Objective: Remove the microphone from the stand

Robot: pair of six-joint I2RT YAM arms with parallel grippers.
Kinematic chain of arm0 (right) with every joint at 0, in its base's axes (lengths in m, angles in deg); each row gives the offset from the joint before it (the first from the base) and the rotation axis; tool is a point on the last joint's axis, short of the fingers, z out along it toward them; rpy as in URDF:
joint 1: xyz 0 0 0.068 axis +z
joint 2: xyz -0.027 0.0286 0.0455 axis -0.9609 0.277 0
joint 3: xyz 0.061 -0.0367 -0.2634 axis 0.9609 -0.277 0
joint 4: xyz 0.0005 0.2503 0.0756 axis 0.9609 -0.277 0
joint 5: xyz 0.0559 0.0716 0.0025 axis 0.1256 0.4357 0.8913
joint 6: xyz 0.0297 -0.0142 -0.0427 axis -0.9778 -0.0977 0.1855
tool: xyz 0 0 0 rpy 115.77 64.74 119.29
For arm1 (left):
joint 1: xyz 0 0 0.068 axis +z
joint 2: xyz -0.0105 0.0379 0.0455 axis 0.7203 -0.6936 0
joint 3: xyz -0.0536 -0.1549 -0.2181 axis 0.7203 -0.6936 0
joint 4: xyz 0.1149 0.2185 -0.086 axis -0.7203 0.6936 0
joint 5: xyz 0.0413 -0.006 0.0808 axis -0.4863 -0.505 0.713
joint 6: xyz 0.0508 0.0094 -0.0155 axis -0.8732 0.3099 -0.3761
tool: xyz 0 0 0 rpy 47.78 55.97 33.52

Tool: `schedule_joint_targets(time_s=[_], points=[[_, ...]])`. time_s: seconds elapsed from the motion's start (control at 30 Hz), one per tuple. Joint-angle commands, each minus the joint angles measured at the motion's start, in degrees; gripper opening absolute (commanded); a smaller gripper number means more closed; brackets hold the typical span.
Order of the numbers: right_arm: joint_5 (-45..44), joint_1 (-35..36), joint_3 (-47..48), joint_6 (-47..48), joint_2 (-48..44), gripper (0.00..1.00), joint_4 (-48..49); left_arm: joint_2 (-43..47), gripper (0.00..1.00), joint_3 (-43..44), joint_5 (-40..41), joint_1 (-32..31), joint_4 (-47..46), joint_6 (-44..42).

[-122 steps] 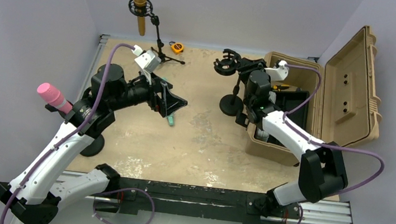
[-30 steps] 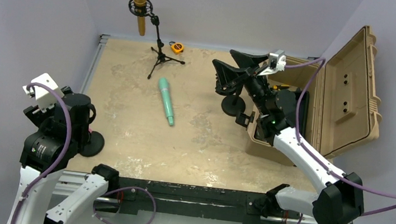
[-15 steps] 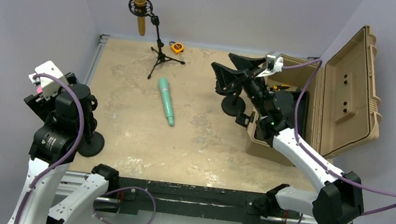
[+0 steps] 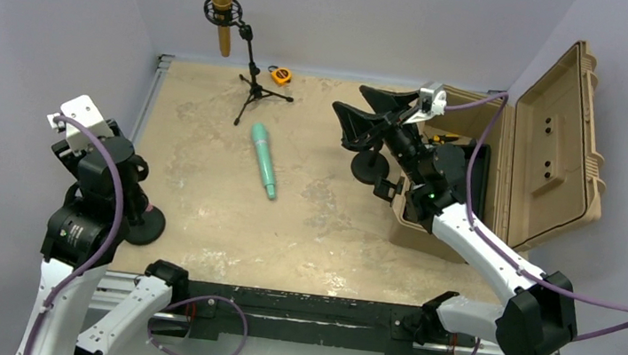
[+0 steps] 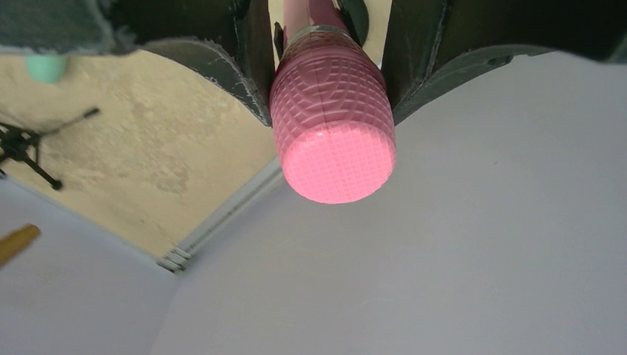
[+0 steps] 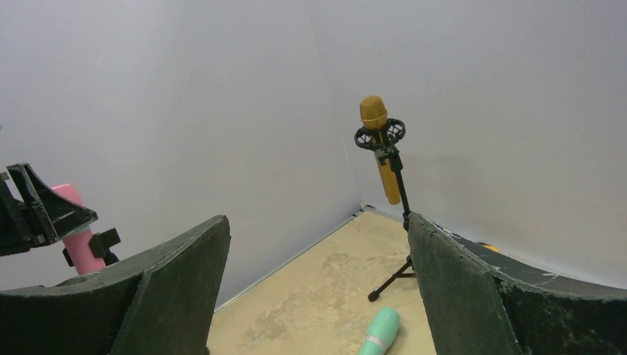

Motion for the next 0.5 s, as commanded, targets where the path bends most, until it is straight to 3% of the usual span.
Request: schedule_joint_targets(time_s=[0.0,0.23,0.37,0.47], points=[[3.01,0.71,0.12,1.79,-0.43,0.88,3.05,-0.60,0.00,7.52,-22.03,0.32,4.30,1.34],[3.50,1.68,-0.03,1.03,0.87,0.87,4.28,-2.85,0.00,11.13,-51.98,0.17,3.69,1.90],[3.10,2.24,0.06,0.75,1.11,0.87,4.13,-4.68,0.00,12.02,-56.81,-1.86,4.05,2.32],[2.64,2.63,0.10,0.62,1.24,0.86,4.01,-5.55,0.00,13.27,-54.53,-7.44,3.93,2.17]])
